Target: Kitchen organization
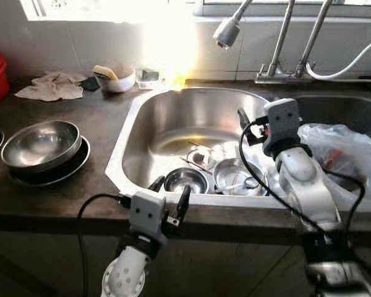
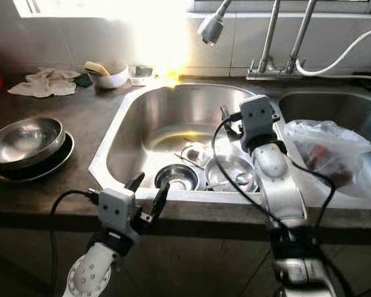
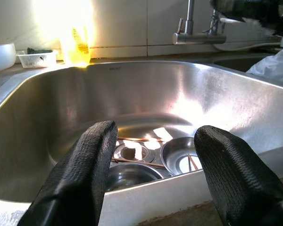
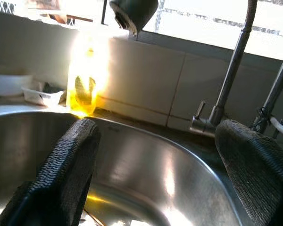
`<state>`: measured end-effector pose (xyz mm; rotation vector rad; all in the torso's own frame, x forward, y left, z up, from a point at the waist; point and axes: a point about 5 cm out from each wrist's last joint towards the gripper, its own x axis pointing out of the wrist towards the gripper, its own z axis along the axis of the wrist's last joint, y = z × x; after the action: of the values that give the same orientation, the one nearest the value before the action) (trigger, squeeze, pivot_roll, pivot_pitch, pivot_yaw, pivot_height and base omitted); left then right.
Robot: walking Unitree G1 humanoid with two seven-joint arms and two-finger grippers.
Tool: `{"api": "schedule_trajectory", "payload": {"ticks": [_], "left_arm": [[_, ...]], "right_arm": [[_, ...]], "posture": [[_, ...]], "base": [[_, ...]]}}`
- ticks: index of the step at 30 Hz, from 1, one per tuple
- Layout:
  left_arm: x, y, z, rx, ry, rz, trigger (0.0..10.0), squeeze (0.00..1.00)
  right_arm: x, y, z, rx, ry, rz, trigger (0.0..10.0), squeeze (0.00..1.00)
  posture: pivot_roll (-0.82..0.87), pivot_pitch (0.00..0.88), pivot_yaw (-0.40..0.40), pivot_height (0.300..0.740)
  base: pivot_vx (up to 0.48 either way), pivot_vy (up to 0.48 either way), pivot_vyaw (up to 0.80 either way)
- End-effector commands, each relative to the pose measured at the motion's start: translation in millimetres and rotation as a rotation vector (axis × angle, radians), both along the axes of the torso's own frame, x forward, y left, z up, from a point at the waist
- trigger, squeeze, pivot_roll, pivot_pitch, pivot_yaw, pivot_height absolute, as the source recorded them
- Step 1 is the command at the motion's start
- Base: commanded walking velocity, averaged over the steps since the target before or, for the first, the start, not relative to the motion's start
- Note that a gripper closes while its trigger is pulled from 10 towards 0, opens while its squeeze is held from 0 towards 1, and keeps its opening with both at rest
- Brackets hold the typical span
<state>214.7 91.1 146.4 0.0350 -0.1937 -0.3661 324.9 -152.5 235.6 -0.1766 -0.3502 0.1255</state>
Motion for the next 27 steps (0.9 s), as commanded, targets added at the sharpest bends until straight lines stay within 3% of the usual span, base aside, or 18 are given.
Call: {"api": "schedule_trajectory", "payload": {"ticks": [1, 5, 9, 15, 27], "left_arm": [[-0.5, -1.6, -0.8, -0.003, 0.0, -0.008, 10.0, 0.0], [0.6, -3.1, -1.8, -0.006, 0.002, -0.012, 10.0, 0.0], [1.3, -2.8, -2.5, -0.006, 0.005, -0.01, 10.0, 0.0], [1.5, -3.0, -2.9, -0.008, 0.007, -0.012, 10.0, 0.0], [1.0, -4.3, -3.8, -0.01, 0.008, -0.016, 10.0, 0.0]], "right_arm": [[-8.8, 1.0, 7.3, 0.028, -0.034, 0.011, 10.0, 0.0], [-28.5, 13.4, 5.1, 0.103, -0.058, 0.055, 10.0, 0.0], [-41.6, 23.9, -3.6, 0.154, -0.017, 0.088, 10.0, 0.0], [-47.6, 32.7, -10.6, 0.169, 0.02, 0.107, 10.0, 0.0], [-49.2, 34.2, -10.7, 0.164, 0.036, 0.105, 10.0, 0.0]], "posture": [[0.05, 0.088, -0.023, 0.74], [0.05, 0.084, -0.021, 0.74], [0.05, 0.083, -0.02, 0.74], [0.05, 0.083, -0.018, 0.74], [0.04, 0.078, -0.024, 0.74]], "base": [[0.0, 0.0, 0.0], [-0.062, 0.0, 0.0], [-0.251, 0.0, 0.0], [-0.269, 0.0, 0.0], [-0.283, 0.0, 0.0]]}}
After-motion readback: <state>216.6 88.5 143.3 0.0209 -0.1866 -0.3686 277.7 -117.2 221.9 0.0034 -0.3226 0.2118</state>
